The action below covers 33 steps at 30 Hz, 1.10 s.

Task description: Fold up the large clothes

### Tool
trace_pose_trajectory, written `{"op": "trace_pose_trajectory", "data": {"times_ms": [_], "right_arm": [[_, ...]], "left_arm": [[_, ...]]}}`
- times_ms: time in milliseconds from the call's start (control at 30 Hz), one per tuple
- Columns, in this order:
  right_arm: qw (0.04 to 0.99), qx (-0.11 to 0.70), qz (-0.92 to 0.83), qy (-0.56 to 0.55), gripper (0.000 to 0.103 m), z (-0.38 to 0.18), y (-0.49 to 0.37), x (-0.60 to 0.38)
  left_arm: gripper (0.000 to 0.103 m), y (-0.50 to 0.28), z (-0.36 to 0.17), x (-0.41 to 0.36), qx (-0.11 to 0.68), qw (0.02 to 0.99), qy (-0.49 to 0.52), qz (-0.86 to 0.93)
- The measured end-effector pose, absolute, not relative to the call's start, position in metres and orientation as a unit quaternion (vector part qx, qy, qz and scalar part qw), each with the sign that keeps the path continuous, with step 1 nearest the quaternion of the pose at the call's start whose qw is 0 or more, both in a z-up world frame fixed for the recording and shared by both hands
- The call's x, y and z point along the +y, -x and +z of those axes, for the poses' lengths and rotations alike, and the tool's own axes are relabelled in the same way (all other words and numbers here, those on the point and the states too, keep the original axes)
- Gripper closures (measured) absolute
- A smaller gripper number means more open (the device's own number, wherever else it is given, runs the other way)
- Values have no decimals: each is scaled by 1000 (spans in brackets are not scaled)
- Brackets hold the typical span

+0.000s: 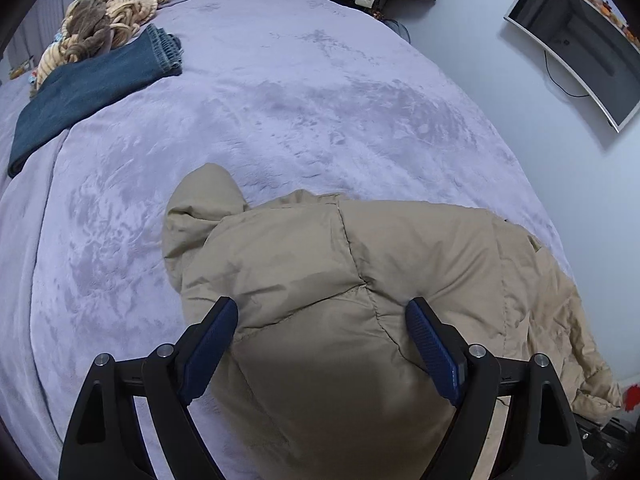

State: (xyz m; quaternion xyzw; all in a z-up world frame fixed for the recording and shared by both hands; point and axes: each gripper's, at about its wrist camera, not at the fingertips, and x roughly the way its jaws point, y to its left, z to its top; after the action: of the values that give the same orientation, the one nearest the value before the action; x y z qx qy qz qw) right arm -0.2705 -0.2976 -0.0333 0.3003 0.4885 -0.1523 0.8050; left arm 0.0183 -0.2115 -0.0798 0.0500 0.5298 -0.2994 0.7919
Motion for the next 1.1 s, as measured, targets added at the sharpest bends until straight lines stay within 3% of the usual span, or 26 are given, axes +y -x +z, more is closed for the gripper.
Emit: {"op": "trace_pose_trajectory", "data": {"times_ms": [167, 267, 333, 467, 533, 567, 667, 700, 733, 967, 1100], "right_arm": [[765, 499, -203, -352, 96, -64, 306, -338], [728, 527, -199, -390, 88, -100, 323, -349], [715, 524, -205, -414, 69, -97, 334, -360], [760, 467, -206, -404, 61, -48, 343, -386], [778, 450, -189, -395, 39, -35, 330, -402], [784, 448, -181, -389, 37, -33, 318, -410], [778, 462, -171, -391, 37, -52, 282, -439], [768, 470, -160, -405, 55, -63, 279, -449], [760, 476, -144, -419, 93, -75, 260, -449], [748, 534, -159, -360, 95, -112, 208, -447], [781, 500, -165, -337, 91, -72, 221, -445]], "left_arm": [[16, 7, -77, -275, 503, 789, -107, -336], [16, 21, -85, -300, 491, 789, -143, -341], [16, 22, -87, -303, 491, 791, -147, -334], [16, 12, -91, -297, 505, 788, -131, -327], [16, 10, -92, -295, 506, 789, -127, -324], [16, 10, -92, -293, 506, 790, -125, -323], [16, 10, -90, -287, 506, 794, -118, -315], [16, 9, -90, -285, 507, 795, -115, -312], [16, 9, -89, -283, 507, 797, -111, -307], [13, 1, -98, -287, 513, 807, -110, -270], [13, 5, -101, -287, 510, 809, -122, -266]]}}
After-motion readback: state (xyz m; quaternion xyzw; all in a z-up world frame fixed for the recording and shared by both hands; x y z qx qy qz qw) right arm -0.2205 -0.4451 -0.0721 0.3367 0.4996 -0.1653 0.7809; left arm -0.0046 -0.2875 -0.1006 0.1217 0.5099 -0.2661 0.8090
